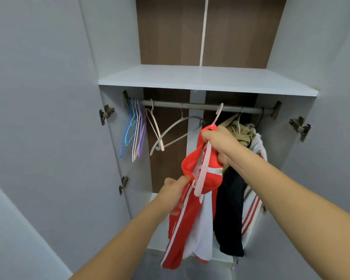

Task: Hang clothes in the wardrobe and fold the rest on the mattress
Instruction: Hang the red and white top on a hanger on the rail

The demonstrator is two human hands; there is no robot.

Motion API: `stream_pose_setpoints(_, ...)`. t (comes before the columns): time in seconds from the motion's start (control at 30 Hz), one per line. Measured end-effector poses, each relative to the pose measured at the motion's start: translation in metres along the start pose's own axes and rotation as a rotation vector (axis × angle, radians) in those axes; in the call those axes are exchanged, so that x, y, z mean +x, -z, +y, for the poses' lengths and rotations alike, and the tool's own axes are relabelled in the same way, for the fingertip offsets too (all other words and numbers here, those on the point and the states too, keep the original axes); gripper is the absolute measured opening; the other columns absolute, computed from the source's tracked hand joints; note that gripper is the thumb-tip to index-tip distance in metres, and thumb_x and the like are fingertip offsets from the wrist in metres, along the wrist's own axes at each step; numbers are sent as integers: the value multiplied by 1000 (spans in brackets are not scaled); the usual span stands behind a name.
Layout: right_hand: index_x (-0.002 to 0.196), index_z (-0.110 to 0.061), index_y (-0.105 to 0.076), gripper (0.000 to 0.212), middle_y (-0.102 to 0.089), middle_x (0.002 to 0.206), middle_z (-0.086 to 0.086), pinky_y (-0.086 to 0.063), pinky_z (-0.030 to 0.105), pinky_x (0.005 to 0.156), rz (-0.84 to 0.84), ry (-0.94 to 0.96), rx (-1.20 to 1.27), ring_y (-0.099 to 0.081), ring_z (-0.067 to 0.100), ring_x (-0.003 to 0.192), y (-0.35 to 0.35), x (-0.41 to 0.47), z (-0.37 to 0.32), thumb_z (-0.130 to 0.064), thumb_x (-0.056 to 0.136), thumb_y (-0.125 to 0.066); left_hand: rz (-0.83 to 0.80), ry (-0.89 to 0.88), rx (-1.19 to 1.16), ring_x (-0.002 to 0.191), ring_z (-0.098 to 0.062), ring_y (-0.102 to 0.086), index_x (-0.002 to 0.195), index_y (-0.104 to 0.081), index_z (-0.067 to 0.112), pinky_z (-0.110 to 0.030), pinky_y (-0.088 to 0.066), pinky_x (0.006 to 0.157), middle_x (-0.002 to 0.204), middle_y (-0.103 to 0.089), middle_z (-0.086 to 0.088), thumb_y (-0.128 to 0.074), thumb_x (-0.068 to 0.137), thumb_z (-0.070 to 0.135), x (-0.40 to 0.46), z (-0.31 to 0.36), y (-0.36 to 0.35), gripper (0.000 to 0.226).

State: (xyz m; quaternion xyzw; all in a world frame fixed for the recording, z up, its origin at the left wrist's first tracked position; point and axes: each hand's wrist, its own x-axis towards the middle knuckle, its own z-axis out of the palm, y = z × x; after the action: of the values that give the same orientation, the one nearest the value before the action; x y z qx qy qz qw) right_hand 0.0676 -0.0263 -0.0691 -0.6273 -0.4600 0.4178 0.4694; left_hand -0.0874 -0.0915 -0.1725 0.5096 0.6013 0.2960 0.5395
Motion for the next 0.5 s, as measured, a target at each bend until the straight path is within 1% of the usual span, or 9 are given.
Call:
stream_pose_setpoints(0.03, 93, -9, -51, 13, -52, 71, 11, -51, 33, 62, -14, 9, -24, -58, 26, 63, 6, 3, 0, -7, 81, -56, -10, 24, 27, 70, -18, -63, 105, -50, 19, -32, -53, 65, 86, -63, -4, -48, 77, 73, 5, -1, -9, 61)
stream_pose_setpoints(0.1, 85, -9, -51, 6, -51, 65, 10, -50, 30, 57, -37, 30, -61, -57, 23, 57, 16, 8, 1, -7, 81, -55, -12, 11, 6, 67, -18, -62, 97, -56, 17, -31, -53, 63, 82, -63, -4, -41, 81, 74, 17, 4, -29, 61)
stream_pose_setpoints(0.13, 80, -9, -51, 4, -50, 62, 9, -50, 31, 57, -42, 38, -75, -56, 23, 56, 21, 11, 2, -6, 81, -54, -14, 5, -2, 66, -18, -63, 94, -58, 17, -30, -53, 62, 80, -64, -4, -39, 88, 71, 22, 8, -37, 57)
stream_pose_setpoints(0.17, 74, -9, -50, 8, -50, 60, 9, -50, 32, 58, -42, 42, -83, -56, 24, 56, 25, 14, 4, -4, 80, -53, -10, 2, -3, 64, -18, -62, 93, -59, 17, -29, -54, 60, 79, -65, -4, -39, 94, 65, 27, 11, -42, 52)
stream_pose_setpoints(0.23, 68, -9, -47, 15, -49, 58, 11, -50, 35, 62, -35, 43, -88, -55, 28, 58, 32, 21, 10, -2, 80, -52, 3, -11, 33, 58, -18, -59, 98, -60, 14, -29, -52, 57, 76, -64, -6, -44, 99, 50, 38, 15, -50, 39)
stream_pose_setpoints(0.27, 68, -10, -46, 16, -49, 60, 12, -49, 36, 63, -33, 43, -99, -55, 29, 60, 35, 23, 13, -3, 81, -52, -1, -7, 45, 54, -17, -58, 100, -60, 13, -29, -51, 57, 73, -63, -6, -47, 99, 45, 41, 16, -53, 35)
stream_pose_setpoints(0.3, 70, -11, -43, 17, -47, 62, 13, -48, 36, 63, -33, 47, -109, -54, 29, 60, 38, 26, 16, -3, 82, -52, -20, 6, 37, 51, -17, -57, 99, -60, 12, -28, -52, 55, 69, -64, -7, -49, 98, 45, 43, 17, -57, 35)
stream_pose_setpoints(0.4, 72, -12, -41, 18, -45, 62, 11, -45, 32, 58, -55, 64, -95, -51, 26, 56, 46, 36, 21, -3, 83, -51, -81, 94, -8, 47, -18, -60, 91, -64, 9, -28, -55, 52, 63, -65, -6, -49, 95, 58, 43, 19, -73, 51)
stream_pose_setpoints(0.5, 83, -11, -45, 10, -51, 66, 12, -48, 32, 57, -103, 80, -117, -55, 25, 57, 55, 44, 23, -6, 84, -52, -60, 102, 24, 45, -17, -58, 97, -67, 3, -25, -50, 50, 64, -65, -8, -48, 99, 47, 41, 22, -84, 48)
